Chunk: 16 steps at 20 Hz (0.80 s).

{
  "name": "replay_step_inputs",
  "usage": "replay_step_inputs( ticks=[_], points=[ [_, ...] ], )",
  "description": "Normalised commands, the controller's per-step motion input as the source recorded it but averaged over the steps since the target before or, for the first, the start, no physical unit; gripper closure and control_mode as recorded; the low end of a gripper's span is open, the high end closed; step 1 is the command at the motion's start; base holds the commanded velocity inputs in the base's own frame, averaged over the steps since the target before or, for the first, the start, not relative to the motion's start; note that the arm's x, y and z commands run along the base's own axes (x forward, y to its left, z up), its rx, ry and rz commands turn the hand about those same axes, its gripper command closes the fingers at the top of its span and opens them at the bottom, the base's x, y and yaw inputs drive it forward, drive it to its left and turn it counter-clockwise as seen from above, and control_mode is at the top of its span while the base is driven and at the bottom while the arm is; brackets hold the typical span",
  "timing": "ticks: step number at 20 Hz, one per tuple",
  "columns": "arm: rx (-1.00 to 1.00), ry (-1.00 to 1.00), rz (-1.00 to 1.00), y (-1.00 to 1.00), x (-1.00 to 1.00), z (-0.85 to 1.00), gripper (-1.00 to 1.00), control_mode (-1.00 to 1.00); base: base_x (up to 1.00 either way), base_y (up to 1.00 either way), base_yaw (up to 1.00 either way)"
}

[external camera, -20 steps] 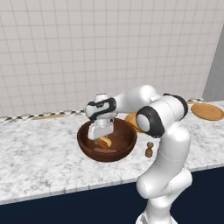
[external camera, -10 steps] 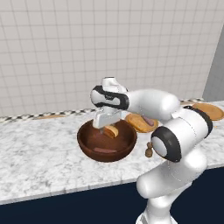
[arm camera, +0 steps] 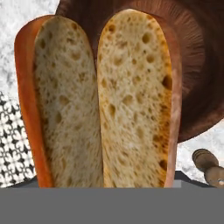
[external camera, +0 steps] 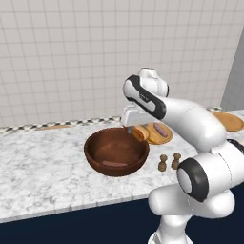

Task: Place one bun and one sausage from the bowl on each plate.

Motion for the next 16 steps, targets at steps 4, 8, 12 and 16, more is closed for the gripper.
replay_step_inputs(
  ticks=[4, 8, 12, 16],
  points=[
    [-0.04, 0.00, -0.26, -0.49, -0.39, 0.22, 1.00, -1.00, 0.00, 0.00, 0.00],
    [-0.16, -0.07, -0.27, -0.33, -0.28, -0.02, 1.00, -1.00, 0.00, 0.00, 0.00],
    [-0.20, -0.14, -0.24, -0.21, -0.19, 0.02, 1.00, -1.00, 0.00, 0.00, 0.00],
    [-0.09, -0.05, -0.17, -0.49, -0.14, 0.02, 1.00, -1.00, 0.00, 0.00, 0.00]
  ],
)
